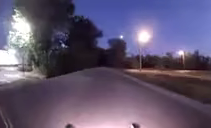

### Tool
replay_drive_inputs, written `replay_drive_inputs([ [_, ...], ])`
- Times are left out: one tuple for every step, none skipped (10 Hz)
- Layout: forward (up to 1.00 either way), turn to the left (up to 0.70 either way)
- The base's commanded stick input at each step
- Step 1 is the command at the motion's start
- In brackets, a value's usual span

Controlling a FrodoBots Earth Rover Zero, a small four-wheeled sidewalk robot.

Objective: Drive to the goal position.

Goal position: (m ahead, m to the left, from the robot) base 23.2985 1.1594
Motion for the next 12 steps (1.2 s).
replay_drive_inputs([
  [1.00, 0.00],
  [1.00, 0.00],
  [1.00, 0.00],
  [1.00, 0.00],
  [1.00, 0.00],
  [1.00, 0.00],
  [1.00, 0.00],
  [1.00, 0.00],
  [1.00, 0.00],
  [1.00, 0.00],
  [1.00, 0.00],
  [1.00, 0.00],
])
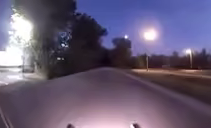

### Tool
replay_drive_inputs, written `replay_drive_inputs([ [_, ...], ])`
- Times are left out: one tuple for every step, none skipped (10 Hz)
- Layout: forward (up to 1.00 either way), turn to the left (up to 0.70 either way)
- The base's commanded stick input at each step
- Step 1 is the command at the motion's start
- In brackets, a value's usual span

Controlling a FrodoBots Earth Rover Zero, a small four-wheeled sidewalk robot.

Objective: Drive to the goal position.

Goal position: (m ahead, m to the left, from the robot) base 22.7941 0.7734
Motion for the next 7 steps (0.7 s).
replay_drive_inputs([
  [1.00, 0.00],
  [1.00, 0.00],
  [1.00, 0.00],
  [1.00, 0.00],
  [1.00, 0.00],
  [1.00, 0.00],
  [1.00, 0.00],
])
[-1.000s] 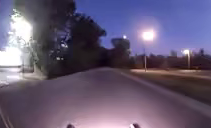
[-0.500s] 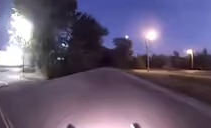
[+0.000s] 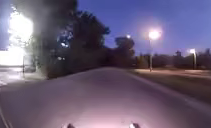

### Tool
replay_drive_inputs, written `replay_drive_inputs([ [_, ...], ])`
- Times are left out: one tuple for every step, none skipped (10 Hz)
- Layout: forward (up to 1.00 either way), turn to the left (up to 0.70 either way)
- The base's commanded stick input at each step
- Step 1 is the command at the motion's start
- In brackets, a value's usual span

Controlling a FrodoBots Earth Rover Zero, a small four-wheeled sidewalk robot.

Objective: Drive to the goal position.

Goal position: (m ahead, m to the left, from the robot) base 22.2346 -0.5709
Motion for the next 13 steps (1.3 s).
replay_drive_inputs([
  [1.00, 0.00],
  [1.00, 0.00],
  [1.00, 0.00],
  [1.00, 0.00],
  [1.00, 0.00],
  [1.00, 0.00],
  [1.00, 0.00],
  [1.00, 0.00],
  [1.00, 0.00],
  [1.00, 0.00],
  [1.00, 0.00],
  [1.00, 0.00],
  [1.00, 0.00],
])
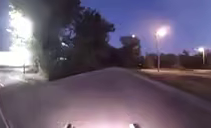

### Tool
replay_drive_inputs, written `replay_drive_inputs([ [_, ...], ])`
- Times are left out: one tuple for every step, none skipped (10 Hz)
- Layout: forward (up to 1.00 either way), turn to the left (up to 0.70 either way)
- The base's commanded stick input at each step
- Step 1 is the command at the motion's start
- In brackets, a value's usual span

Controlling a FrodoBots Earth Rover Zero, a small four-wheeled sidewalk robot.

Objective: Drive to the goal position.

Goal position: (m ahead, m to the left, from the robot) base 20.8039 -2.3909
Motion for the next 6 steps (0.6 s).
replay_drive_inputs([
  [1.00, 0.00],
  [1.00, -0.20],
  [1.00, -0.40],
  [1.00, -0.40],
  [1.00, -0.24],
  [1.00, 0.00],
])
